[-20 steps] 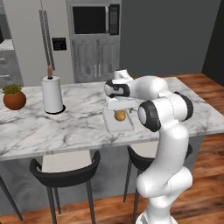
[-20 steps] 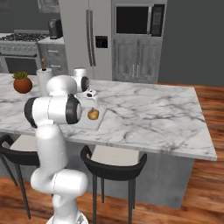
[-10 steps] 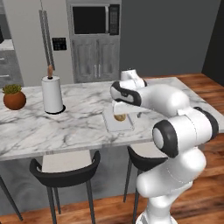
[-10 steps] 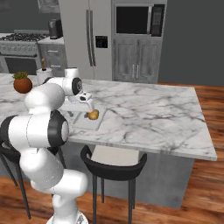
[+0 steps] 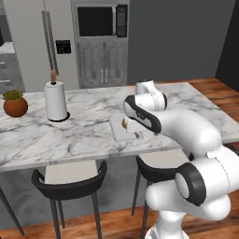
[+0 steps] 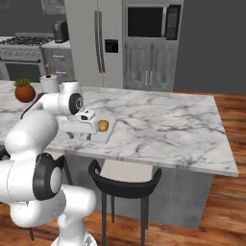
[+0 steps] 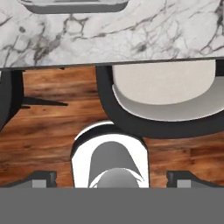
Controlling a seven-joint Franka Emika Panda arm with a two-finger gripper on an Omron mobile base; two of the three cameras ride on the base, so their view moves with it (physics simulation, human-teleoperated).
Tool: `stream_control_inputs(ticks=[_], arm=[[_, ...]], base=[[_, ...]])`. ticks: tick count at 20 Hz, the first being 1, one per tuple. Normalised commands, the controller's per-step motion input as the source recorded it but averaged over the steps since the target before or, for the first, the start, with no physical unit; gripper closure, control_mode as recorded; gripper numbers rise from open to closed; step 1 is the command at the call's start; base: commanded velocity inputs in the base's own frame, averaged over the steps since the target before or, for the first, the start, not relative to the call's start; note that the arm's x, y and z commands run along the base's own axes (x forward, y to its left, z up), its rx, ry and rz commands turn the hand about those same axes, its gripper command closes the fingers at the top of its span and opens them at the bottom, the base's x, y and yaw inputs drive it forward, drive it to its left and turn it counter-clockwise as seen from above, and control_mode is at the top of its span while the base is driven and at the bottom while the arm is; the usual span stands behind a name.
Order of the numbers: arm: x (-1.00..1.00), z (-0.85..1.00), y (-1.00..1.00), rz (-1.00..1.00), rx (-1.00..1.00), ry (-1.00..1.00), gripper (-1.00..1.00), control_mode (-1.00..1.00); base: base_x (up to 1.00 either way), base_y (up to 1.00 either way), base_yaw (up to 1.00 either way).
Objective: Place one cooked food and one vegetable from the large plate to each tupperware container.
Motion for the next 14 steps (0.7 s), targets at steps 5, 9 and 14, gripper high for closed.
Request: stream_control_inputs(ticks=[5,9,14], arm=[[0.00,0.00,0.00,0.00,0.00,0.00,-1.00,-1.00],[0.00,0.00,0.00,0.00,0.00,0.00,-1.00,-1.00],[-0.13,-0.01,0.09,0.00,0.00,-0.01,-1.00,1.00]], base=[[0.00,0.00,0.00],[0.00,0.00,0.00],[-0.34,0.45,0.00]])
